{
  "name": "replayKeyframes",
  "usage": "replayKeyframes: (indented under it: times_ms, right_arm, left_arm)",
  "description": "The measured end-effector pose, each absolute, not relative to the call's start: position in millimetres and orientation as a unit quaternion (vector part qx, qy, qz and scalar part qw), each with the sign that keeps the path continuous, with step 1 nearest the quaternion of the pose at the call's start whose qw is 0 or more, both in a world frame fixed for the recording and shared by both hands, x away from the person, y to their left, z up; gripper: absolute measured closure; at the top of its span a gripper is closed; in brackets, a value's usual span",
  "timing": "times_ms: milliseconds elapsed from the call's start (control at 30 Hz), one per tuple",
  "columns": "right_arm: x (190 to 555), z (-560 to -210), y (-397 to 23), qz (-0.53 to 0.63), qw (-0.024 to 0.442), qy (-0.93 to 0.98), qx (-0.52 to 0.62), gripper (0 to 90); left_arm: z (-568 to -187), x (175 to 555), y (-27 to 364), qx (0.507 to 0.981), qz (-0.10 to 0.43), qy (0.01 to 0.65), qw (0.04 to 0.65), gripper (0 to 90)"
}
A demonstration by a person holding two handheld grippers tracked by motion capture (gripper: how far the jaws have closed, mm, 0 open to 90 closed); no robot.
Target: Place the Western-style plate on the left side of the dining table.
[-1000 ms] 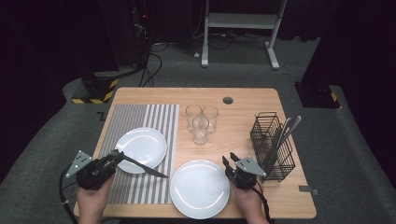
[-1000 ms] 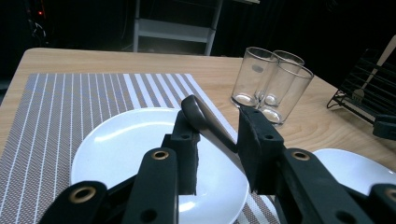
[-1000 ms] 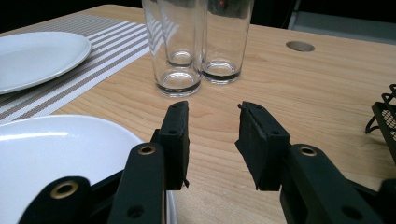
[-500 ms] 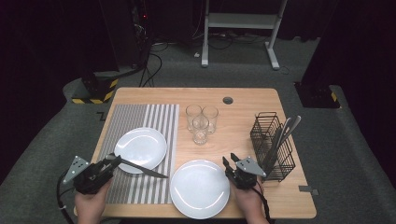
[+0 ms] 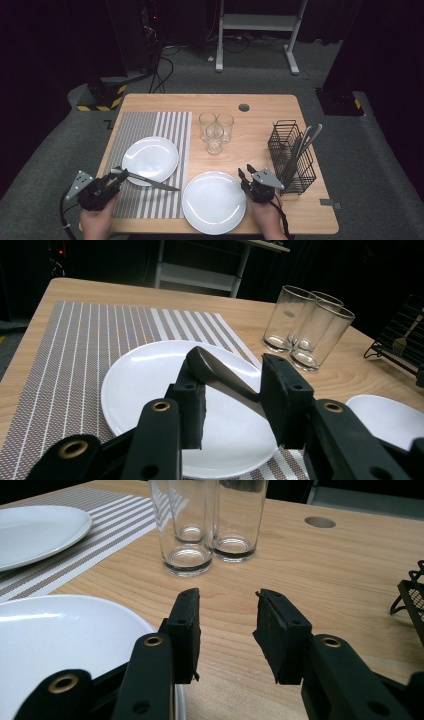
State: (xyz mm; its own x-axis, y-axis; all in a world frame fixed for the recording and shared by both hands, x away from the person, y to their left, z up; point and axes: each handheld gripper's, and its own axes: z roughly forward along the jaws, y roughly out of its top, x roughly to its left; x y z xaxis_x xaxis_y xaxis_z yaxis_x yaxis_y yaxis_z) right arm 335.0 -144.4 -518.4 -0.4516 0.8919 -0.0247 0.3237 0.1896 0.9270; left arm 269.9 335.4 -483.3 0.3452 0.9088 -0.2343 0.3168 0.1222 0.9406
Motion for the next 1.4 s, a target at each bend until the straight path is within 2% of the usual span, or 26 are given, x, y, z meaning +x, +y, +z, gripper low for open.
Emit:
replayKeyframes:
  times_ms: [1400]
  right_arm:
    - [334, -519, -147, 0.472, 0.299, 0.709, 0.431, 61.4]
  left_arm:
    - [-494, 268, 340, 0.601, 0.268, 0.516, 0.549, 59.4]
